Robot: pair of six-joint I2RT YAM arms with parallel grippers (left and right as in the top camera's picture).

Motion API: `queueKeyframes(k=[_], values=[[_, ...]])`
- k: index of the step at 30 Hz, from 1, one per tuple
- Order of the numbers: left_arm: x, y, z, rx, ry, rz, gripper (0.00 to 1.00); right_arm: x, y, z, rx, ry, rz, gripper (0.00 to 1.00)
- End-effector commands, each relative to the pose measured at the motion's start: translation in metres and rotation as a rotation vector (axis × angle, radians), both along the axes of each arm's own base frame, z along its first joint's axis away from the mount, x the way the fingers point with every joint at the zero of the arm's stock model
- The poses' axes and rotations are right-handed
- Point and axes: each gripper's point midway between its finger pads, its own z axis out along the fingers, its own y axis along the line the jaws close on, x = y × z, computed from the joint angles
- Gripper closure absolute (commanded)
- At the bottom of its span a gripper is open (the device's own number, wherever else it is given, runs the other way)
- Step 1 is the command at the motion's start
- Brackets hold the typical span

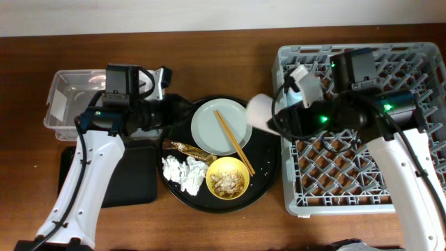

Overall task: Sort waste into correct bins and load items into the dishwasher rack
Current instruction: 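Lower the pink cup upside down into the dish rack, release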

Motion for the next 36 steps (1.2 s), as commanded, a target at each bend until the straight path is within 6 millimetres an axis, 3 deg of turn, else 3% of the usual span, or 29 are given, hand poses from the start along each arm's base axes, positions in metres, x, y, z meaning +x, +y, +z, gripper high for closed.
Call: queueKeyframes(k=[1,10,17,30,36], values=[[0.005,0.027,-0.016,0.161,0.009,0.089,0.69,0.015,-0.073,-0.021,-0.348,0.012,-0.349,0.41],[0.001,0.030,-0.020,0.182,0.031,0.097,0.69,0.015,-0.098,-0.060,-0.490,0.092,-0.445,0.41],[0.000,0.030,-0.021,0.184,0.038,0.097,0.69,0.021,-0.098,-0.091,-0.535,0.179,-0.426,0.41],[-0.002,0.031,-0.022,0.186,0.045,0.097,0.69,0.015,-0.099,-0.119,-0.560,0.254,-0.428,0.40],[-0.001,0.032,-0.022,0.192,0.044,0.101,0.69,0.017,-0.099,-0.120,-0.557,0.247,-0.430,0.39]])
